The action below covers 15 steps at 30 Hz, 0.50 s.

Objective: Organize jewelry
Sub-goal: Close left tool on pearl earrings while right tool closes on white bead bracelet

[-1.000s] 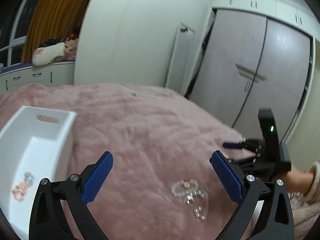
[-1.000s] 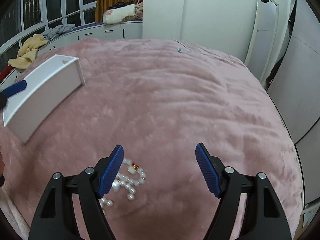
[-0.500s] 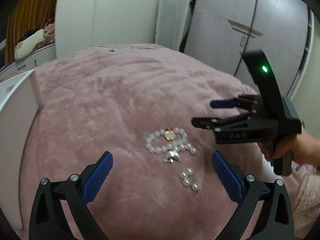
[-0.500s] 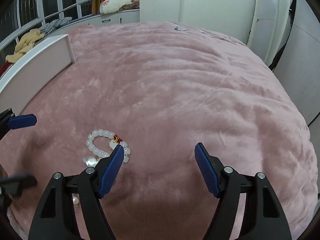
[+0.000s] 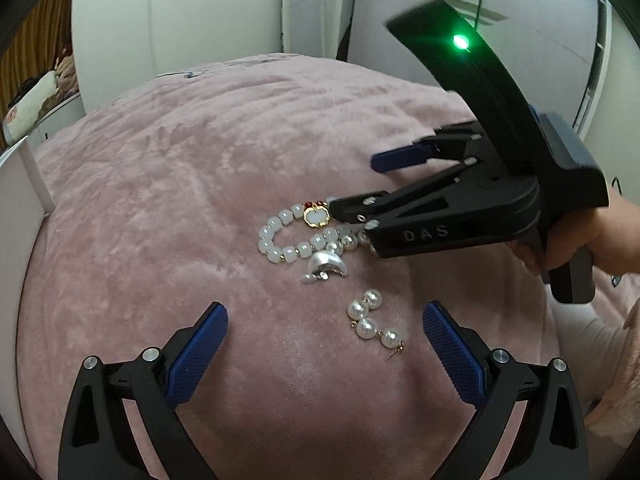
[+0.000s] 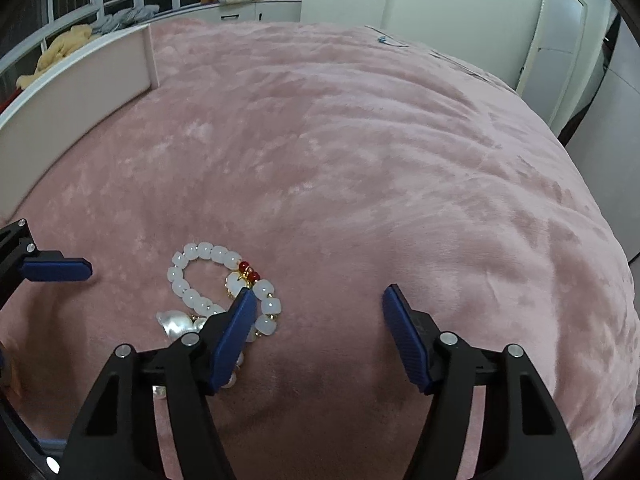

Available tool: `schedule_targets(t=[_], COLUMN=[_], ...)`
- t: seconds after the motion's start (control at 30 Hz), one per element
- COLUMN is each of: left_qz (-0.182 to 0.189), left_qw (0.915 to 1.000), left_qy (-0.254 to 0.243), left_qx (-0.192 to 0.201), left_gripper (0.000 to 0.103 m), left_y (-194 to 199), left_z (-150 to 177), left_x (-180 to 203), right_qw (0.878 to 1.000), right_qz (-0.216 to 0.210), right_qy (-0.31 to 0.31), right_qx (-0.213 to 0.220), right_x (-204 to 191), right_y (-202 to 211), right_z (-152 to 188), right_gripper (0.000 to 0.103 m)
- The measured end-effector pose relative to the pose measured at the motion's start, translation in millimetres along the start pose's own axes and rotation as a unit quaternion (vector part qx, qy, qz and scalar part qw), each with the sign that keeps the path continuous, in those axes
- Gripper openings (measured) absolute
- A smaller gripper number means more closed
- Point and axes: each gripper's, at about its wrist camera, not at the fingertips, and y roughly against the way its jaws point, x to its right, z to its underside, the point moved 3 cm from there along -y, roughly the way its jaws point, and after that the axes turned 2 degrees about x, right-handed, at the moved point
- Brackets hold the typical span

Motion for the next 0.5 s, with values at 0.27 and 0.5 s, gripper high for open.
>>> schedule_targets(t=[0.27, 0.5], left_qz=[-0.011, -0.001], left_qw=[0.9993, 0.9993], left_qy=[-0.016, -0.016], left_qx=[-0.032, -0.032], left_gripper=[0.079, 0.063], left_y=[-17, -19], left_z=[9, 9], left_x=[1, -3], right_qw=[1.0, 0.999], right_qz=[-0.013, -0.024], right_qy=[0.02, 0.021], right_qx=[-0.02, -0.024], right_x=[-12, -12], right_y=[-8, -8], right_z=[0, 1], right_gripper=[0.038, 0.013])
